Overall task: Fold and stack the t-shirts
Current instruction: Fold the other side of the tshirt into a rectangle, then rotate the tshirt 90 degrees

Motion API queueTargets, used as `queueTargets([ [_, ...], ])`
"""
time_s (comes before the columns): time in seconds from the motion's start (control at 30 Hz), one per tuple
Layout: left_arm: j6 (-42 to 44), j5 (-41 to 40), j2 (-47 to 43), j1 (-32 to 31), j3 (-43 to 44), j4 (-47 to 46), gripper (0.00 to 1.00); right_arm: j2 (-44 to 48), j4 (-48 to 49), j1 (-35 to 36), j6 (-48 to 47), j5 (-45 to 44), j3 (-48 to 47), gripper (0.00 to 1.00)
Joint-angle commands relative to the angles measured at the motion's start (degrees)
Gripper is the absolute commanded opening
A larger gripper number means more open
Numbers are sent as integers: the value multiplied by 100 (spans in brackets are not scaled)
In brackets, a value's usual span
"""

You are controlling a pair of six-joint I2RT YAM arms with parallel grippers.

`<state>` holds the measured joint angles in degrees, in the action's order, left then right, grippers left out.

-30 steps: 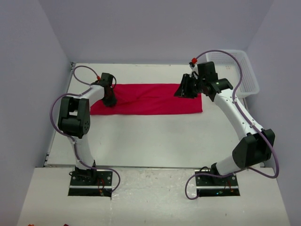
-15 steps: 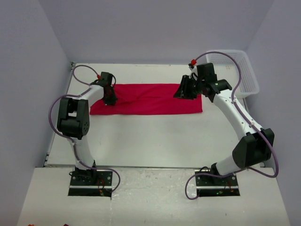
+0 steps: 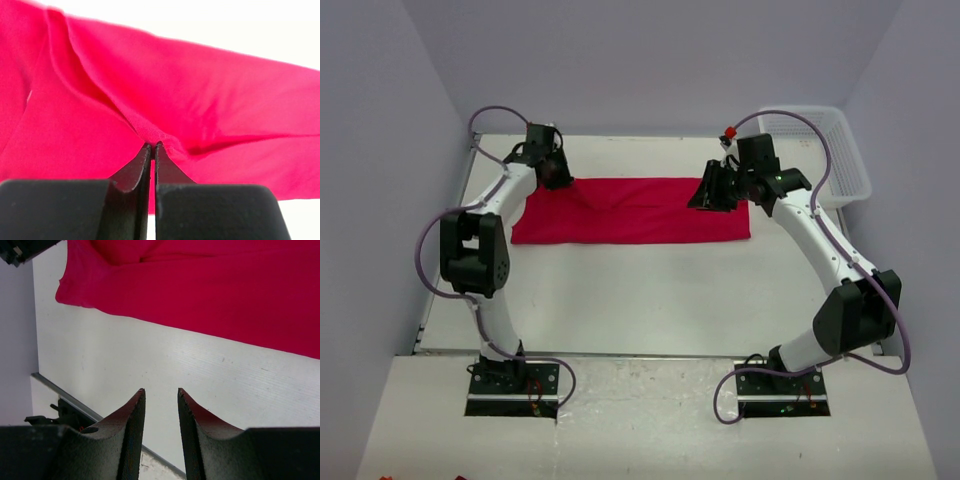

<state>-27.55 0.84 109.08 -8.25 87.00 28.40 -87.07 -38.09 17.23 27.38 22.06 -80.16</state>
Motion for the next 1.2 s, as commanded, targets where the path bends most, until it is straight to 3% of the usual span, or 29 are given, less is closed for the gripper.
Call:
queueTargets([
  [0.0,425,583,638,34,431,-545,2,-82,73,-18,-30,61,-87,34],
  [0.1,618,987,1315,69,896,-827,0,-117,64,-18,-48,35,-53,34],
  [0.17,715,1496,1659,148,1265,-1082,6,-135,82,-10,-48,78,53,34],
  [0.2,760,1611,1956,157,1449,-1074,20,-152,91,-10,-48,87,79,34],
  [0.23,821,1856,2029,157,1643,-1187,27,-135,117,-10,-48,87,167,34],
  [0.27,943,1876,2004,114,1531,-1545,43,-118,161,-10,-57,87,211,34],
  [0.4,1287,1876,1164,25,909,-2161,47,-109,258,8,-48,131,282,34],
  [0.53,1051,895,-156,-10,-505,-3191,48,-275,398,78,-4,131,343,34],
  [0.73,488,190,-1107,-132,-825,-2262,49,-504,302,113,-153,-166,221,34],
  [0.8,339,-39,-1230,-203,-869,-1824,48,-627,153,113,-232,-421,11,34],
  [0.87,207,-40,-1266,-203,-887,-1541,43,-776,-180,113,-364,-992,-209,18],
  [0.9,145,-58,-1275,-203,-921,-1252,29,-986,-269,113,-391,-1237,-454,1],
  [0.97,-39,-58,-1249,-203,-904,-935,0,-1302,-567,96,-522,-2177,-762,0],
  [1.03,-180,-58,-1205,-203,-983,-617,0,-2057,-1066,-53,-645,-2644,-1438,0],
  [1.17,-365,-277,-977,-203,-887,-161,0,-3306,-1693,-518,-681,-1998,-2547,0],
])
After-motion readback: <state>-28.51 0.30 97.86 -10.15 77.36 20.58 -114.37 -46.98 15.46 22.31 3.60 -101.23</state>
